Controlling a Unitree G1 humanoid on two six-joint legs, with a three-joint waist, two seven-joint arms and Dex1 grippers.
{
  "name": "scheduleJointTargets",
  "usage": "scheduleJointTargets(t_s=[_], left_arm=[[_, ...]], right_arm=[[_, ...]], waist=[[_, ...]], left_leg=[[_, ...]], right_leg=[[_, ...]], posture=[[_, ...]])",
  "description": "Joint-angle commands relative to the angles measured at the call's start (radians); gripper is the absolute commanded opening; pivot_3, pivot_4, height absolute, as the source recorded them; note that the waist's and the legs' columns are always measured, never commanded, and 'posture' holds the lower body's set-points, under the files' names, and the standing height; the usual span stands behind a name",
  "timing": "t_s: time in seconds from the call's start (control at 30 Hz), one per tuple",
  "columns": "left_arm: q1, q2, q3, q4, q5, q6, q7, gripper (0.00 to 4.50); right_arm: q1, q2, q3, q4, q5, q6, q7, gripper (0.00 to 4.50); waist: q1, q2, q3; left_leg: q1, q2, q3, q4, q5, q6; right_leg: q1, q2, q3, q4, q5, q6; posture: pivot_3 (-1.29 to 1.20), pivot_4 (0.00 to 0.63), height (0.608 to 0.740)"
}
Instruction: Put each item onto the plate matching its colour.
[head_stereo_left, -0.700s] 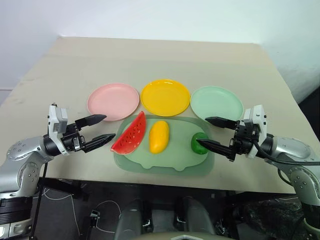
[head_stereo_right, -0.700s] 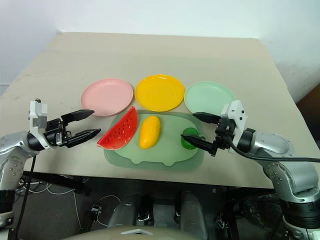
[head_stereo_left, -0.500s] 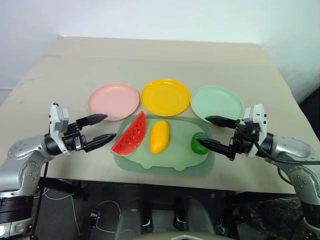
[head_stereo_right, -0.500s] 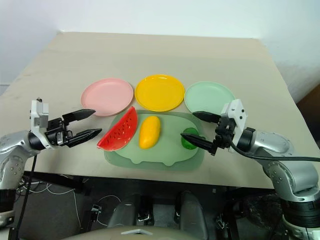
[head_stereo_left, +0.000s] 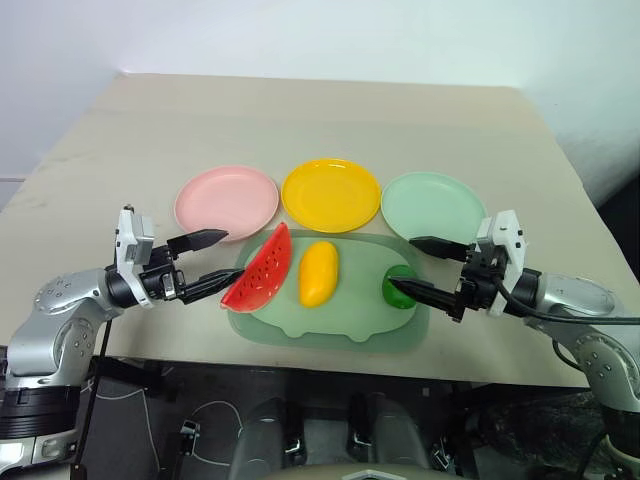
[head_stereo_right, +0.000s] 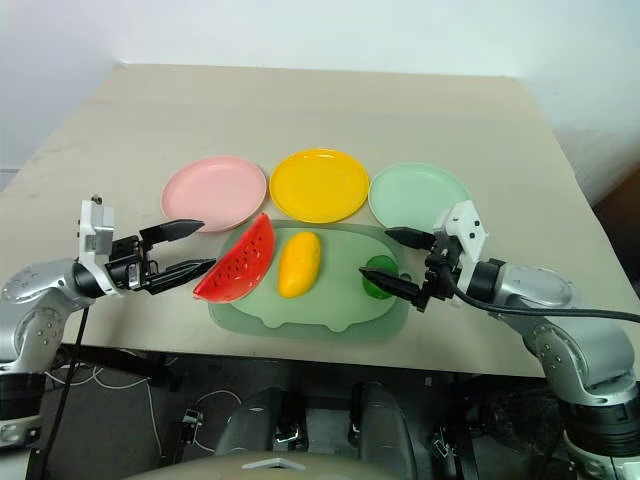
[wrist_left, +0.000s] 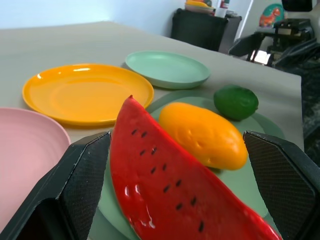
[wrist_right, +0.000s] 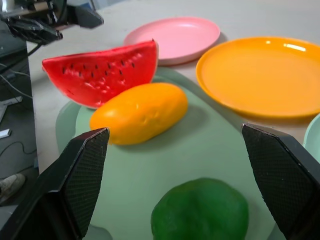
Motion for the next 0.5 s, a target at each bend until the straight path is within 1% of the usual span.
scheduleJointTargets(t_s=[0.03,0.17,0.3,0.4,0.5], left_arm=[[-0.02,0.002,-0.004,-0.002,0.005,-0.009,-0.007,4.46],[-0.027,-0.008,-0.014,-0.003,0.012,-0.007,-0.003,4.46],[-0.033,-0.009,-0.019,-0.003,0.015,-0.006,0.002,4.46],[-0.037,-0.011,-0.024,-0.005,0.018,-0.008,0.009,4.46],[-0.043,-0.016,-0.026,-0.01,0.016,-0.006,0.017,4.46]], right_arm=[[-0.003,-0.002,0.015,-0.019,-0.004,0.026,-0.026,4.5],[-0.028,0.016,0.062,0.033,-0.073,0.02,-0.07,4.5],[-0.031,0.036,0.078,0.05,-0.087,0.015,-0.08,4.5],[-0.025,0.041,0.115,0.09,-0.16,-0.014,-0.097,4.5],[-0.021,0.052,0.114,0.106,-0.163,-0.003,-0.098,4.5]], waist=[[0.0,0.0,0.0],[-0.001,0.0,0.0],[-0.001,0.0,0.0],[0.0,0.0,0.0],[0.0,0.0,0.0]], left_leg=[[0.0,0.0,0.0,0.0,0.0,0.0],[0.0,0.0,0.0,0.0,0.0,0.0],[0.0,0.0,0.0,0.0,0.0,0.0],[0.0,0.0,0.0,0.0,0.0,0.0],[0.0,0.0,0.0,0.0,0.0,0.0]], right_leg=[[0.0,0.0,0.0,0.0,0.0,0.0],[0.0,0.0,0.0,0.0,0.0,0.0],[0.0,0.0,0.0,0.0,0.0,0.0],[0.0,0.0,0.0,0.0,0.0,0.0],[0.0,0.0,0.0,0.0,-0.002,0.003]], posture=[[0.0,0.15,0.696],[0.0,0.15,0.696],[0.0,0.15,0.696],[0.0,0.15,0.696],[0.0,0.15,0.696]])
